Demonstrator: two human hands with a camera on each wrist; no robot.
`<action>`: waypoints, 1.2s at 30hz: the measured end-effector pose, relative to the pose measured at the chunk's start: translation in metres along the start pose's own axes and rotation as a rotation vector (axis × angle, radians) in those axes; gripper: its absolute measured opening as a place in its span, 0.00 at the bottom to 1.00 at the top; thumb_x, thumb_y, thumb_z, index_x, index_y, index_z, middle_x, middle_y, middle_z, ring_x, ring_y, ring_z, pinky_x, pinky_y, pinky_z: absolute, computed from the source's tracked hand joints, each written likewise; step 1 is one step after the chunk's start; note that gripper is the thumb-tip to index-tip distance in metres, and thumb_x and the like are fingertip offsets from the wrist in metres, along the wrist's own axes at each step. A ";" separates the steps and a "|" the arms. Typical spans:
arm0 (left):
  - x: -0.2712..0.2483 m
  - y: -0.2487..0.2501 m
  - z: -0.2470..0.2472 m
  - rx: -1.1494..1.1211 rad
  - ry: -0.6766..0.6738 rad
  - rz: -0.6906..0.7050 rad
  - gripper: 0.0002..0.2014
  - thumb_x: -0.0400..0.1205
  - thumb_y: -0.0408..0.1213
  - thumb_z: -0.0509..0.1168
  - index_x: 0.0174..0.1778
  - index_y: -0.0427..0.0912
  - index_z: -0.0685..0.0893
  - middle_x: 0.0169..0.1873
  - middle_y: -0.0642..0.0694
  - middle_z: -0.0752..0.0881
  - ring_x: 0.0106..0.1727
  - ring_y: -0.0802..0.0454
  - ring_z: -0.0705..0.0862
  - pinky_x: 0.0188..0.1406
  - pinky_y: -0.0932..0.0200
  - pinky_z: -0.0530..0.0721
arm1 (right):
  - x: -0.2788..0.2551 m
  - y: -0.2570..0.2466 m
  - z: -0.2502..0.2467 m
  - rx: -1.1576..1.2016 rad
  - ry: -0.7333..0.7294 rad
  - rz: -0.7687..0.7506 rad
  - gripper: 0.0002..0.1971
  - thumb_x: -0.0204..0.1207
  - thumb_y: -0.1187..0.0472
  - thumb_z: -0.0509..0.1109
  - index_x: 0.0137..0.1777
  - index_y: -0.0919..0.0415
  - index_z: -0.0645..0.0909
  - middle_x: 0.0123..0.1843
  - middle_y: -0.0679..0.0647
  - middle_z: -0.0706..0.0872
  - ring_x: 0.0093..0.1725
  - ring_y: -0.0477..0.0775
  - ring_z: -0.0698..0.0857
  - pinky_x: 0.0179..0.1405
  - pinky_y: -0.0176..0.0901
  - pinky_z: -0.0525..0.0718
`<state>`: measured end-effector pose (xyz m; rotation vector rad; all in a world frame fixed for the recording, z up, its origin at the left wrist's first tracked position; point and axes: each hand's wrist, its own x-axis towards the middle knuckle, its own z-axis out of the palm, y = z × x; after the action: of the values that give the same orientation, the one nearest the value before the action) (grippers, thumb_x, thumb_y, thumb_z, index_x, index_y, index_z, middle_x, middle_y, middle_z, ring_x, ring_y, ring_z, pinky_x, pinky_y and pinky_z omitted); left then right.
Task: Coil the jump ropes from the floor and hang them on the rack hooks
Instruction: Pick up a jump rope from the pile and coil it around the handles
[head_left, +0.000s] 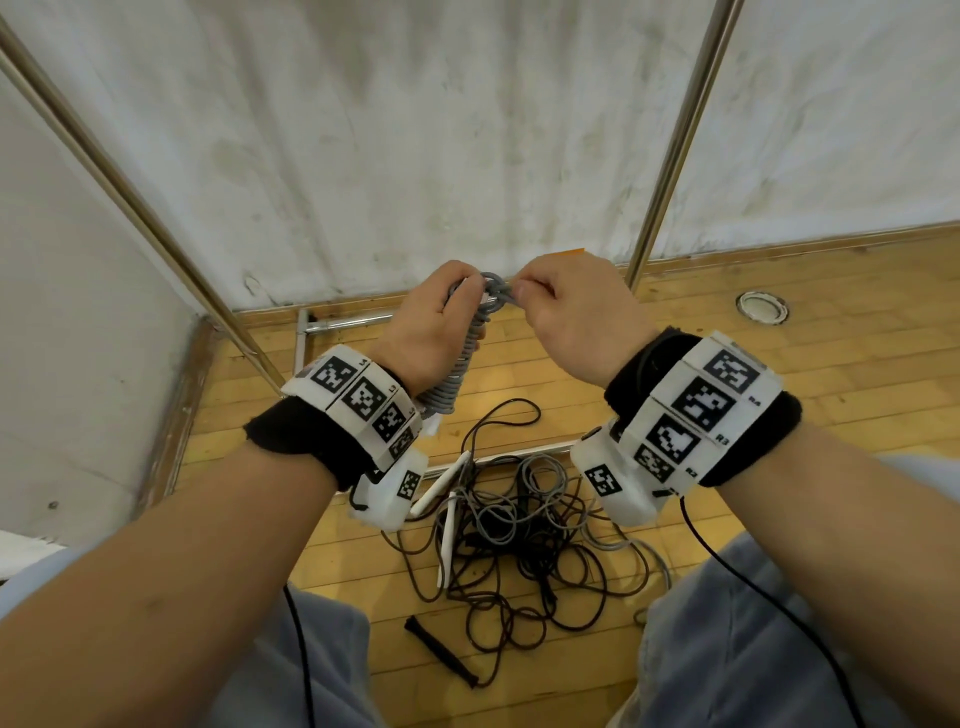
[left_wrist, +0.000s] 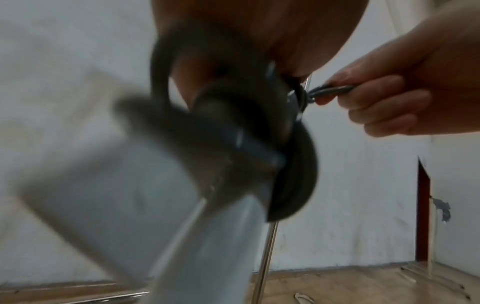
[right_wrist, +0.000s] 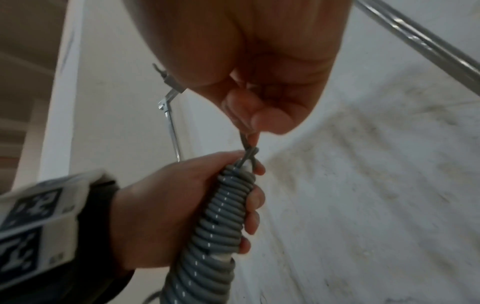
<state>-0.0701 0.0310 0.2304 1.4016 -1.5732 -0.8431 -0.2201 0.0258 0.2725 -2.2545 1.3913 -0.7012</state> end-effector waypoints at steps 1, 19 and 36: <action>-0.001 0.000 0.000 0.005 -0.017 -0.002 0.07 0.89 0.38 0.52 0.49 0.45 0.75 0.33 0.44 0.80 0.29 0.53 0.81 0.24 0.66 0.79 | 0.001 0.001 -0.002 0.033 -0.013 0.015 0.12 0.83 0.63 0.58 0.42 0.60 0.81 0.28 0.43 0.72 0.26 0.43 0.70 0.22 0.25 0.67; -0.012 0.020 -0.034 -0.135 0.200 -0.007 0.15 0.85 0.42 0.60 0.35 0.43 0.83 0.22 0.42 0.81 0.20 0.47 0.81 0.21 0.61 0.77 | -0.003 -0.039 -0.008 0.163 0.022 -0.086 0.12 0.82 0.62 0.61 0.44 0.64 0.85 0.28 0.42 0.74 0.27 0.42 0.72 0.25 0.24 0.68; -0.033 0.120 -0.113 -0.259 0.240 0.178 0.05 0.84 0.27 0.60 0.50 0.39 0.79 0.41 0.41 0.83 0.41 0.44 0.87 0.41 0.57 0.87 | 0.045 -0.141 -0.077 0.478 0.267 -0.269 0.08 0.78 0.62 0.67 0.39 0.63 0.84 0.22 0.49 0.75 0.18 0.42 0.73 0.24 0.33 0.74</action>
<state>-0.0171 0.0871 0.3801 1.1144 -1.3305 -0.7140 -0.1506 0.0400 0.4233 -2.0237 0.8977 -1.3087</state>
